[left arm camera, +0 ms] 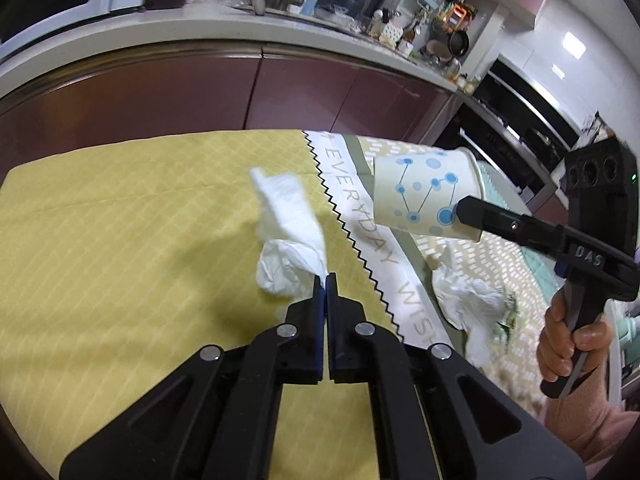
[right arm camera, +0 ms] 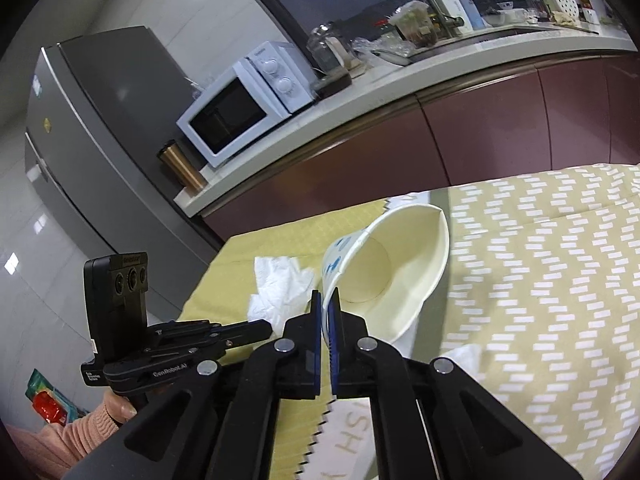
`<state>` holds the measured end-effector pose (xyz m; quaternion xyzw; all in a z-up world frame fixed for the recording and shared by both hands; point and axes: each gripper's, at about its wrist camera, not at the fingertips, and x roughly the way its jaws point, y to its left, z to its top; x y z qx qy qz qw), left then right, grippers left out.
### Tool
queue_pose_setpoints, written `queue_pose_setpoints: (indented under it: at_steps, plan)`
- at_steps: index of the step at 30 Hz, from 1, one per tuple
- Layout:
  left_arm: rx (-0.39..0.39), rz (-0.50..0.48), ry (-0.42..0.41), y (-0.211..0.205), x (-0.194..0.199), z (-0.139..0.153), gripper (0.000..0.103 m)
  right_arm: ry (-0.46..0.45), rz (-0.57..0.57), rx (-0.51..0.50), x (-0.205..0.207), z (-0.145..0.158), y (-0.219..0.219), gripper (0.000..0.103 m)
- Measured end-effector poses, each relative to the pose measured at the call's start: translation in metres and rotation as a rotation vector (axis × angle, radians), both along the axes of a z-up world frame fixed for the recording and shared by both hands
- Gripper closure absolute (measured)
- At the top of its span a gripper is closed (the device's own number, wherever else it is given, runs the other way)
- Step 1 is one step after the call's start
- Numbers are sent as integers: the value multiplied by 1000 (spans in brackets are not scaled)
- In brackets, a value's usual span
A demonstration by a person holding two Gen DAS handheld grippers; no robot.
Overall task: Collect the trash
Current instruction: 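Grasp a white tissue with the left tool while the right tool grasps the blue-dotted paper cup, then carry tissue and paper cup to the blue bin and open both tools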
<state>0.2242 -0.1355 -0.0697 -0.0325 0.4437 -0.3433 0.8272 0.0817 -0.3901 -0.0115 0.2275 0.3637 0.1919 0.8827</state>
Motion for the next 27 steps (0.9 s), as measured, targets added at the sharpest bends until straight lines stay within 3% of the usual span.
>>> queue_pose_setpoints:
  at_steps: [7,27]
  plan:
    - [-53,70,-18,58,-30,23,102,-42,68,0,-12,11,35,101]
    - [-97,221,-114,202,-125,58,102,-64,272,22,-32,18,148,101]
